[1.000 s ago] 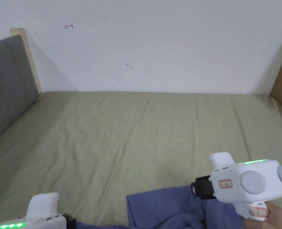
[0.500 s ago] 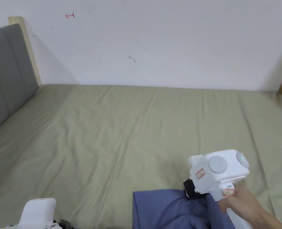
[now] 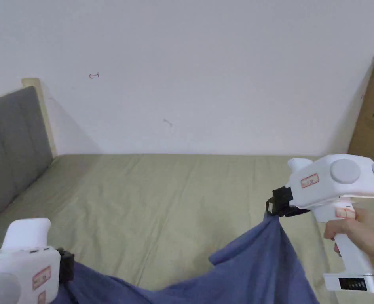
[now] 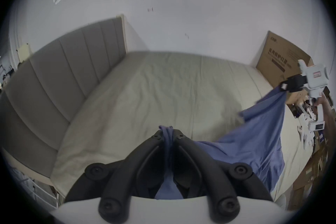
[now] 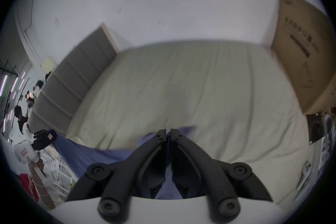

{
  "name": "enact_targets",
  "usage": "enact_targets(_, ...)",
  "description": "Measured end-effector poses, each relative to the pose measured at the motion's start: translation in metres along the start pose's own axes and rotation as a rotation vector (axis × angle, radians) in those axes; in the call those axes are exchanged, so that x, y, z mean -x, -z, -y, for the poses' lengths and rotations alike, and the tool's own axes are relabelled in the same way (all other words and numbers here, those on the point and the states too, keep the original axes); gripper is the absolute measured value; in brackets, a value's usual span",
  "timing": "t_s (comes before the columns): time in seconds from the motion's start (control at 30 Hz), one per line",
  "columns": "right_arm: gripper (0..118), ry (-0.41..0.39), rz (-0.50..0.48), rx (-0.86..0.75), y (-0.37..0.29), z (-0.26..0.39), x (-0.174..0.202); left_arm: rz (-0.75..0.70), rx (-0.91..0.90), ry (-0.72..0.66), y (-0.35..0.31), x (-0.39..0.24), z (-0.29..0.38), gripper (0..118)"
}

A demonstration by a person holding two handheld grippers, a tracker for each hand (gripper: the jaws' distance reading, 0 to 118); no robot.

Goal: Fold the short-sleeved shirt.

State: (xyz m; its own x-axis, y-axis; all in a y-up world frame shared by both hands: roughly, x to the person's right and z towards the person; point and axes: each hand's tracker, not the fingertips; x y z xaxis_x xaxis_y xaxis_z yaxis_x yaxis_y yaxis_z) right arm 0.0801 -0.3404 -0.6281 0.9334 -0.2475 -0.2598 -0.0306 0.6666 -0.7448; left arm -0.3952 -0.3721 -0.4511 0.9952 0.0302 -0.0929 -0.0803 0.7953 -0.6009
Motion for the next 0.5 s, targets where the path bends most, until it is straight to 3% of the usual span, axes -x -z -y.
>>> enact_targets(0.23, 4, 0.085, 0.064, -0.239, -0.155, -0.04, -0.022, -0.061, -0.191, 0.004, -0.06, 0.001, -0.092, 6)
enact_targets(0.37, 4, 0.164, 0.028, -0.352, -0.222, -0.052, -0.034, -0.07, -0.26, 0.02, -0.079, 0.0, -0.146, 6)
enact_targets(0.5, 4, 0.163, 0.048, -0.418, -0.271, -0.066, -0.032, -0.036, -0.296, 0.02, -0.092, -0.009, -0.195, 6)
